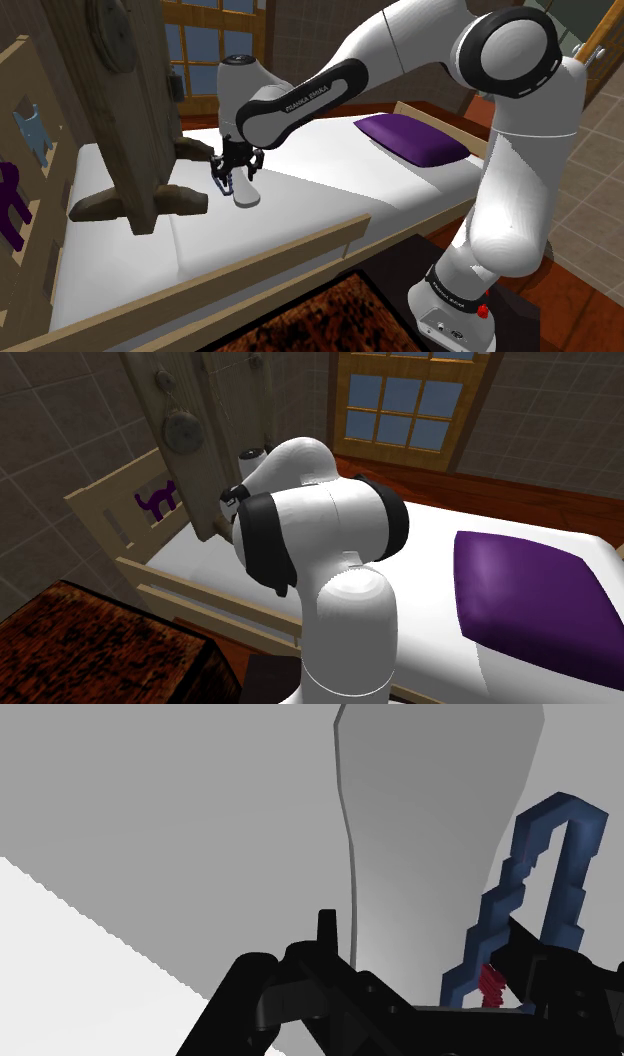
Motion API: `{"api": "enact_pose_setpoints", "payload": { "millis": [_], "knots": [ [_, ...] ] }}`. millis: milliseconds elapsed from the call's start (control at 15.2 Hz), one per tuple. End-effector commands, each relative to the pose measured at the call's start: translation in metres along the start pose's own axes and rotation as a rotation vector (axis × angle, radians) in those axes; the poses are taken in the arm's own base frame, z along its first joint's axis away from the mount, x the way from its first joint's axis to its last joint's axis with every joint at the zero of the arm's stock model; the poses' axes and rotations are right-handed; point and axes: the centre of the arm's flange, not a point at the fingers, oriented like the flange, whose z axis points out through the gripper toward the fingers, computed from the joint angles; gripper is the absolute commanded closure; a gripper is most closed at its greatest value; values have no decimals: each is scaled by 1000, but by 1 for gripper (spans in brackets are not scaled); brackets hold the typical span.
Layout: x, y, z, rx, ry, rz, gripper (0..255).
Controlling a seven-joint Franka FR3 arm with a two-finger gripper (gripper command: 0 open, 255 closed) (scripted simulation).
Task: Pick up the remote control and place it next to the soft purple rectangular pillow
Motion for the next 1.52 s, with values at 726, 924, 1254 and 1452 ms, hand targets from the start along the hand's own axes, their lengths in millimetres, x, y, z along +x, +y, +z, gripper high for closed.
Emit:
{"api": "enact_pose_setpoints", "payload": {
  "millis": [726,924,1254,1452],
  "knots": [
    [9,2,-65,0,0,0,255],
    [11,2,-81,0,0,0,255],
    [15,3,-107,0,0,0,255],
    [17,4,-123,0,0,0,255]
  ]
}}
